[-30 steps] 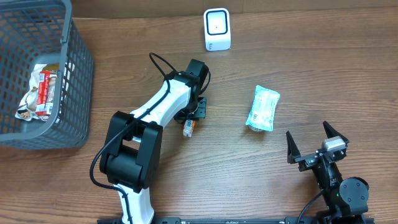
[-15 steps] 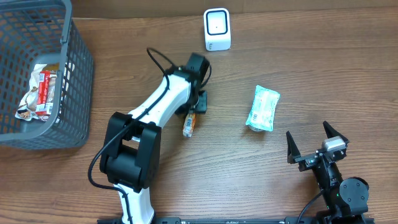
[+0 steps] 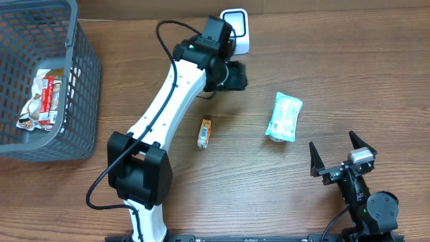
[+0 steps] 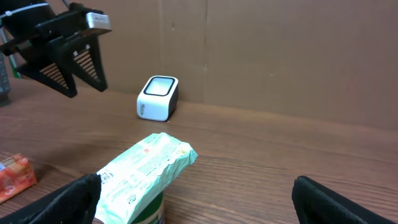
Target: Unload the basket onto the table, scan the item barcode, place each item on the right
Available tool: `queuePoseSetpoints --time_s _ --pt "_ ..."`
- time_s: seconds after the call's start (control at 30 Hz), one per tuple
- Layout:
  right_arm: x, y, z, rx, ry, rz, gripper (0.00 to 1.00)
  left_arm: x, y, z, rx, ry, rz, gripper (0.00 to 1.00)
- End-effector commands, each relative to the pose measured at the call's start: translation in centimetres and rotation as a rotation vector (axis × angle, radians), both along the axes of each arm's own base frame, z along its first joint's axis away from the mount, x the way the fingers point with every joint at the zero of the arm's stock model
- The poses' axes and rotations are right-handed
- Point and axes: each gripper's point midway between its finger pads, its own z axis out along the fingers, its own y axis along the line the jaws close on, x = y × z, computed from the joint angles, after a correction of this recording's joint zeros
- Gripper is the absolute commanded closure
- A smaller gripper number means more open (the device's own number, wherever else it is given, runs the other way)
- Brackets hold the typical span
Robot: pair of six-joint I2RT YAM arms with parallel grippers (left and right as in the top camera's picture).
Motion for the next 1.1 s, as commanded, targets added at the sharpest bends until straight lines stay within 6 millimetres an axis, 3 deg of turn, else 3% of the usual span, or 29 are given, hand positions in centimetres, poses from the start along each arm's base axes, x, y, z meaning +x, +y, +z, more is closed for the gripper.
queuePoseSetpoints --time_s 0.0,0.23,0.5,0.67,0.8,1.0,1.07 --pt "0.0 0.0 -0.2 0.000 -0.001 0.002 0.00 -2.1 -3.9 1.0 -0.093 0.011 -0.123 0.29" --pt "0.0 0.0 -0.2 0.000 -0.001 0.002 0.00 -4.2 -8.0 0.3 -0.065 -0.019 -0.236 0.30" --pt "0.0 0.0 -0.2 0.000 -0.001 0.002 0.00 -5.4 -10.6 -3.0 -0.024 0.014 -0.293 0.30" --pt "0.0 0.0 -0.2 -0.001 -0.001 0.002 0.00 -5.4 -10.6 -5.8 0.003 0.064 -0.292 0.33" --pt "0.0 0.0 -0.2 0.000 -0.001 0.002 0.00 -5.4 -10.6 -6.6 0.009 0.080 -0.292 0.36" --pt "0.0 0.0 -0.2 0.000 -0.001 0.002 0.00 -6.0 -10.9 -6.9 0.017 0.092 -0.305 0.59" --pt "0.0 0.0 -0.2 0.000 -0.001 0.002 0.00 -6.2 -10.8 -7.0 0.025 0.100 -0.306 0.60"
